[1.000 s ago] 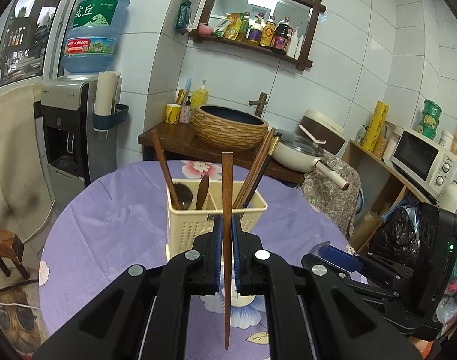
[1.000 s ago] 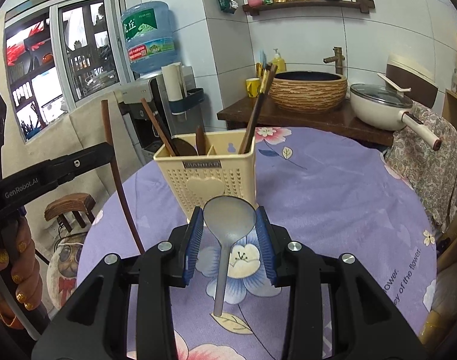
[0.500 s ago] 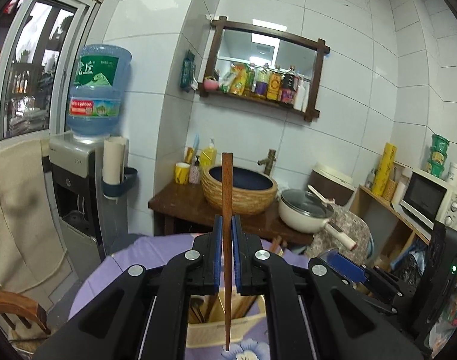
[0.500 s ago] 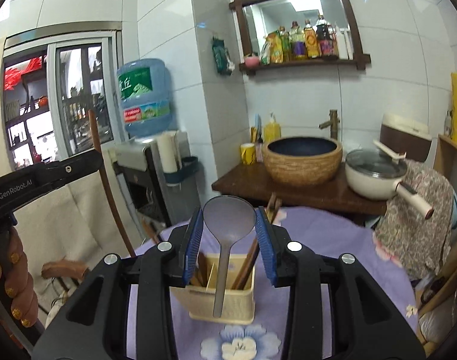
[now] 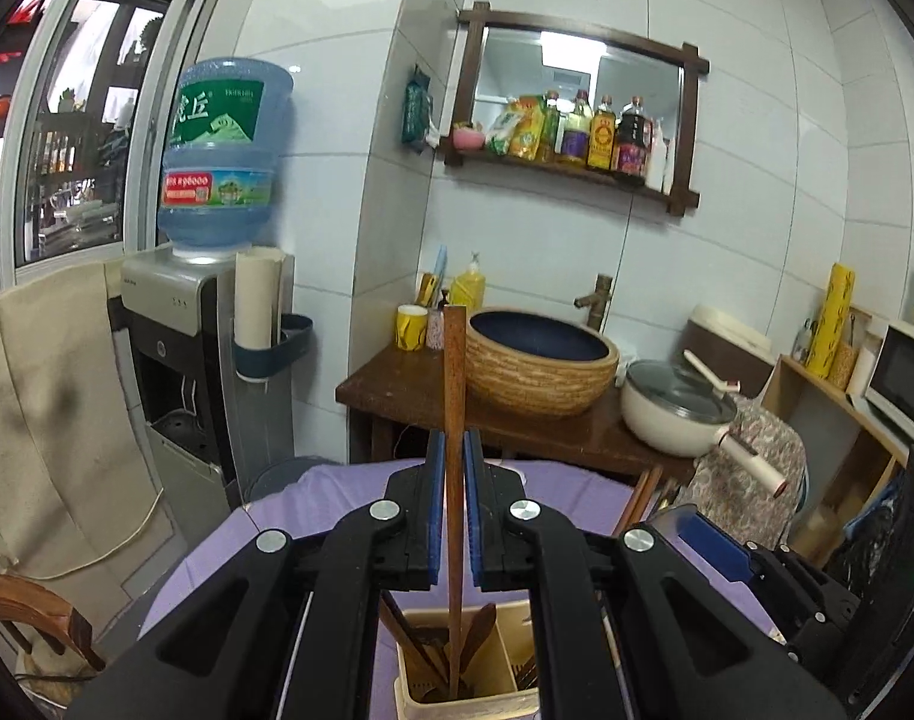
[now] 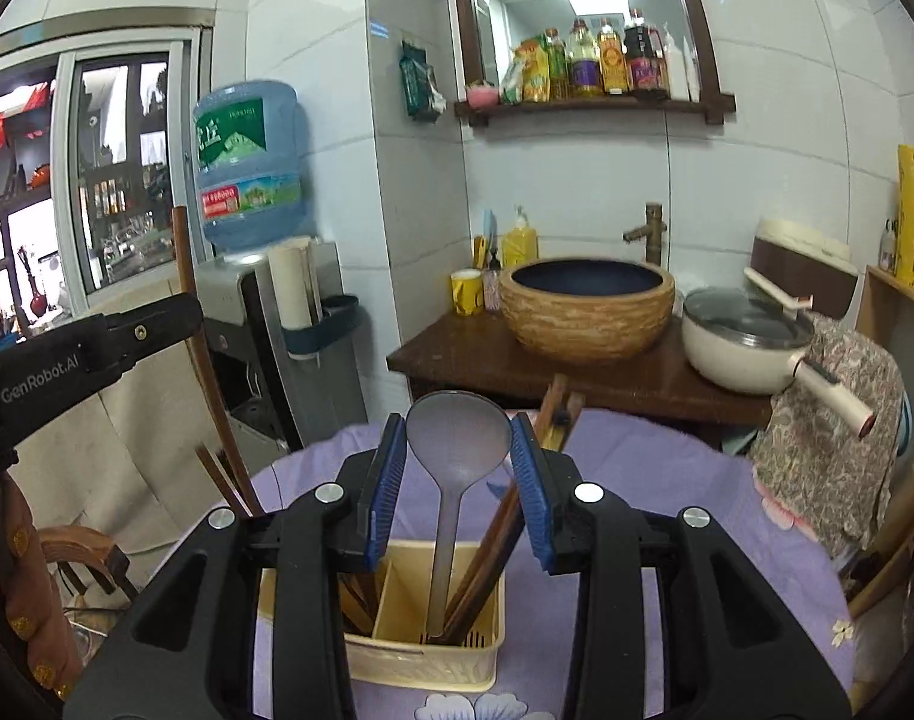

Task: Organize utensils

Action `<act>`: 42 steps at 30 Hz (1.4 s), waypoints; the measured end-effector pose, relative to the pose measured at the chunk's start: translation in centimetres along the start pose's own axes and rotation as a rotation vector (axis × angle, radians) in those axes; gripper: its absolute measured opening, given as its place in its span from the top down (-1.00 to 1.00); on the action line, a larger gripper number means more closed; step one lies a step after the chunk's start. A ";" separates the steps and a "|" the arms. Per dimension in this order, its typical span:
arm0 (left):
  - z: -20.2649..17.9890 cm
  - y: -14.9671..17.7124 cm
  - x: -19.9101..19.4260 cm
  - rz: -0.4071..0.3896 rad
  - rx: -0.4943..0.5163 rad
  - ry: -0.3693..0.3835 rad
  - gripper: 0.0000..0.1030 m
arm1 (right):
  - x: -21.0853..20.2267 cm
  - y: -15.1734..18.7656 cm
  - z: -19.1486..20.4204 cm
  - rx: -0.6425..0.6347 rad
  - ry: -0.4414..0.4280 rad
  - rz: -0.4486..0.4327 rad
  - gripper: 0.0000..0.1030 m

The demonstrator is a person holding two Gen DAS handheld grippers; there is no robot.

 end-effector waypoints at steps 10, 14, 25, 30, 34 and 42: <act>0.9 5.8 2.4 0.085 0.004 -0.003 0.87 | 2.0 5.8 0.3 -0.060 0.026 0.064 0.29; 0.9 6.4 2.5 0.091 0.013 -0.005 0.87 | 2.7 7.4 0.5 -0.076 0.031 0.090 0.29; 1.0 6.6 0.6 0.058 0.010 0.023 0.29 | 2.3 8.7 0.5 -0.077 0.011 0.082 0.06; 2.1 7.1 -2.6 0.009 -0.022 0.025 0.01 | -0.7 8.7 -0.4 -0.079 0.013 0.044 -0.18; 2.9 8.5 -5.7 -0.015 -0.024 0.018 -0.50 | -4.1 9.5 -1.2 -0.094 0.004 0.025 -0.22; 3.1 14.1 -12.0 -0.031 0.018 0.011 -0.88 | -11.5 14.1 -1.8 -0.111 -0.049 -0.015 -0.68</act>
Point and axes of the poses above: each gripper's, at about its wrist camera, not at the fingertips, and x roughly the way its jaws point, z to its left, y to its underside, the point moved 5 cm from there along x, roughly the way its jaws point, and after that the axes turned 5 degrees about y, right-handed, at the moved point
